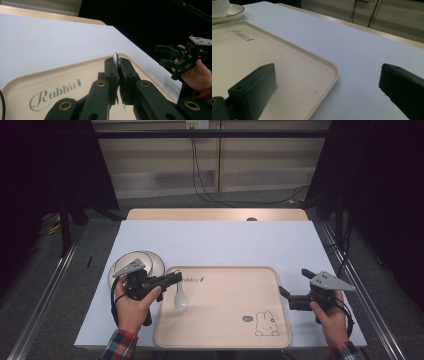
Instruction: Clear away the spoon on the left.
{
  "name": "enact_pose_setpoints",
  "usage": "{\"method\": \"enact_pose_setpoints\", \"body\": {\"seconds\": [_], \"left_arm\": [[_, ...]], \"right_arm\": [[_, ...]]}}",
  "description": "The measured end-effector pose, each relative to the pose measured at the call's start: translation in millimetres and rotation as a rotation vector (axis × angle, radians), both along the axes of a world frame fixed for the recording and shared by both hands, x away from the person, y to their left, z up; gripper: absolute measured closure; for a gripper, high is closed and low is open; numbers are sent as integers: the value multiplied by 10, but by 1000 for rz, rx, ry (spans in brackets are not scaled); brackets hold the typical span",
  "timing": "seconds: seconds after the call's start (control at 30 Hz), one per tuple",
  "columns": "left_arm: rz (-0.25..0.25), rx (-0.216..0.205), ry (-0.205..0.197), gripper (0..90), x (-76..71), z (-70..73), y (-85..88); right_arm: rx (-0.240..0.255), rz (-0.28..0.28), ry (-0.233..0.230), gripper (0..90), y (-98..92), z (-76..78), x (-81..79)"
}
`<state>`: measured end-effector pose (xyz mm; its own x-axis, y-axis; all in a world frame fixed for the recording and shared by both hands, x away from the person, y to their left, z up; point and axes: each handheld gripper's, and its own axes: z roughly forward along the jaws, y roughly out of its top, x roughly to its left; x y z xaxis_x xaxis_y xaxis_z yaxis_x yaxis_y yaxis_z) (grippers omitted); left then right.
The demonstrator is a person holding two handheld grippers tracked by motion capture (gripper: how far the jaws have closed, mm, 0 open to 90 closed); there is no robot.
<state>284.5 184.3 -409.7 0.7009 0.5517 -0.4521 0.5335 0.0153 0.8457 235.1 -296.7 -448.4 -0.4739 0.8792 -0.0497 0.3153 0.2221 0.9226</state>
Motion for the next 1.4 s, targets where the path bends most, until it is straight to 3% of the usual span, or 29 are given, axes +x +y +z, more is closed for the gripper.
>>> {"method": "enact_pose_setpoints", "body": {"seconds": [1.23, 1.4], "left_arm": [[-41, -8, 61, 857, -99, -201, -11], [-35, -34, 69, 857, -97, -222, -4]], "right_arm": [[3, -2, 6, 9, -6, -5, 10], [-2, -3, 5, 9, 2, -11, 13]]}}
